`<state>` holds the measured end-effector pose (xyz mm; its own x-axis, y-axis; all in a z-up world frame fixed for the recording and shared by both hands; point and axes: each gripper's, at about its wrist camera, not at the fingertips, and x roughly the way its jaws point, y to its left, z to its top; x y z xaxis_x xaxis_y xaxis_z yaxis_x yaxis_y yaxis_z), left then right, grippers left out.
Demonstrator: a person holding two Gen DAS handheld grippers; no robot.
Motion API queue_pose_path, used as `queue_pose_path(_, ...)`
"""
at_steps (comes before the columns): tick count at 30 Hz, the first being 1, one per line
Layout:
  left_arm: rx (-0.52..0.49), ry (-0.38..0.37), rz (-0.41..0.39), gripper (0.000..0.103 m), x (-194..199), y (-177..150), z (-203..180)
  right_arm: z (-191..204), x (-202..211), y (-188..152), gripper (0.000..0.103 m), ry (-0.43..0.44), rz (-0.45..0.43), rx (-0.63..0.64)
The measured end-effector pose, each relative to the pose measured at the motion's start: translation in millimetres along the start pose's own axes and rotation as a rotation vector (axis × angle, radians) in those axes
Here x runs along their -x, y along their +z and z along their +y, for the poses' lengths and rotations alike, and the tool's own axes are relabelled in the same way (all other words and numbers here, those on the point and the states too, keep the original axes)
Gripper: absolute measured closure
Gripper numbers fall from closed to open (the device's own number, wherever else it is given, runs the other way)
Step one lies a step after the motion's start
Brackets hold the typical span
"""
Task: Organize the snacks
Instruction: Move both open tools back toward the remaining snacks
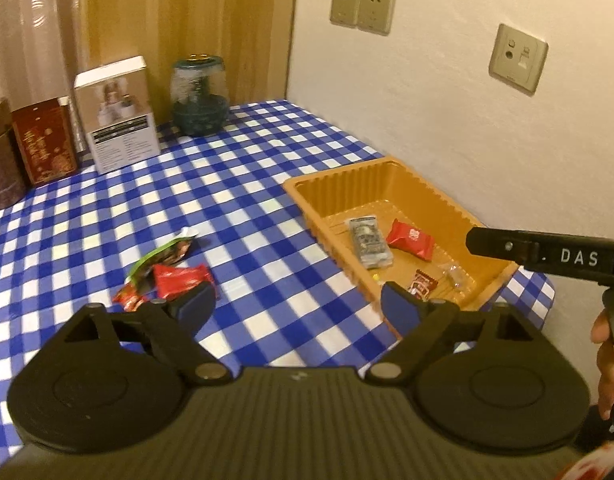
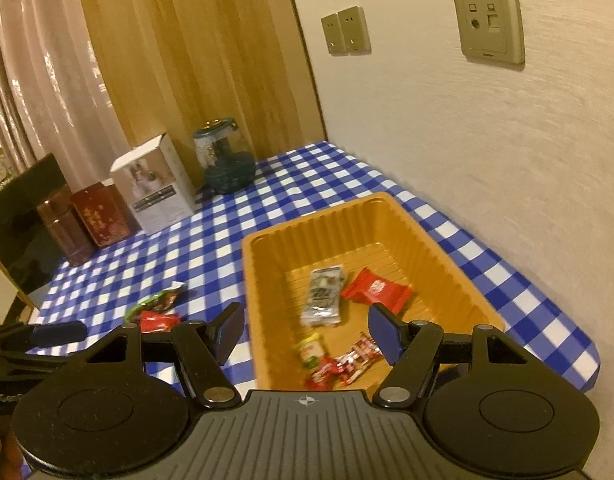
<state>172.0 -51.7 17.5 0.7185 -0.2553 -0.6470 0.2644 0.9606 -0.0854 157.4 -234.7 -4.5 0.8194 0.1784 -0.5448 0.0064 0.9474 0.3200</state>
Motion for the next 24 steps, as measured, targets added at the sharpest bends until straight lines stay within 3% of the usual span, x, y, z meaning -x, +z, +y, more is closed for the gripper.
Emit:
queue_pose_path(9,0.019,0.059,0.010,0.010,30,-25,38,34,8,-18,0.035,0.048,0.010,0.012)
queue_pose_path(24,0.003,0.198,0.002,0.009,32,-50,86,86,-14,-46,0.035,0.130,0.050,0.125)
